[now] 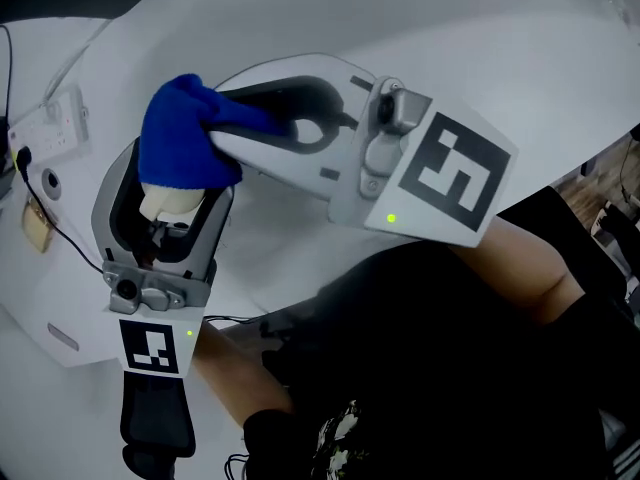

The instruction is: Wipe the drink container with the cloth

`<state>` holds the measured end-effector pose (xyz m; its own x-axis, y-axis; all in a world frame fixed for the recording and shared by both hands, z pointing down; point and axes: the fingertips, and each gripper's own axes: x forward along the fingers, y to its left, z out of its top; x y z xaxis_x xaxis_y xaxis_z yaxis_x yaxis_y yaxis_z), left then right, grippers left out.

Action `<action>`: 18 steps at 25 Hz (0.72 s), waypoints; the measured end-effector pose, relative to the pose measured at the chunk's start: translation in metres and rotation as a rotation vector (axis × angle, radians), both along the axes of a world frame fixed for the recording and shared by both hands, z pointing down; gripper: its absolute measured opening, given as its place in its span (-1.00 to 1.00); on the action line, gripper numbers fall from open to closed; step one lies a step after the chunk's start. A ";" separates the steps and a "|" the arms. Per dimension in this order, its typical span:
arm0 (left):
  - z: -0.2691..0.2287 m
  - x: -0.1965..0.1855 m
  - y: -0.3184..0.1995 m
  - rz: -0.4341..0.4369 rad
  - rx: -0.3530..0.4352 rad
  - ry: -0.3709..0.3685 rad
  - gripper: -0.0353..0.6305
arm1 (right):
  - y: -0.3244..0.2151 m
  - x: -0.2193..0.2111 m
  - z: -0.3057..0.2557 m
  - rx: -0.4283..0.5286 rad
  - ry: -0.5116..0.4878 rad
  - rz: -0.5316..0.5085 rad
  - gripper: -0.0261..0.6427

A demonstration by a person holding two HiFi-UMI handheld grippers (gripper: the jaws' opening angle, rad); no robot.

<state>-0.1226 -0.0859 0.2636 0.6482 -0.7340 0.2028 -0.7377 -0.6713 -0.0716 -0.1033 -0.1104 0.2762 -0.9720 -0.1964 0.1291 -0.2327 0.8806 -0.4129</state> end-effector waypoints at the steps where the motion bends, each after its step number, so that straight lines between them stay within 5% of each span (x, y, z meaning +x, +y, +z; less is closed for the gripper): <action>1: 0.000 0.000 0.000 -0.005 0.002 0.008 -0.02 | 0.001 -0.005 0.015 -0.017 0.038 0.008 -0.75; 5: 0.001 -0.001 0.000 -0.014 0.002 0.035 -0.02 | -0.004 -0.015 0.074 -0.038 0.211 0.080 -0.76; 12: 0.006 -0.004 -0.001 -0.048 -0.020 0.033 -0.02 | 0.001 -0.019 0.122 0.220 0.486 -0.012 -0.76; 15: 0.007 -0.008 -0.002 -0.170 -0.013 -0.007 0.00 | 0.000 -0.020 0.123 0.220 0.476 -0.005 -0.76; 18: 0.002 -0.016 0.002 -0.400 0.009 0.040 0.04 | 0.000 -0.019 0.123 0.212 0.458 0.000 -0.76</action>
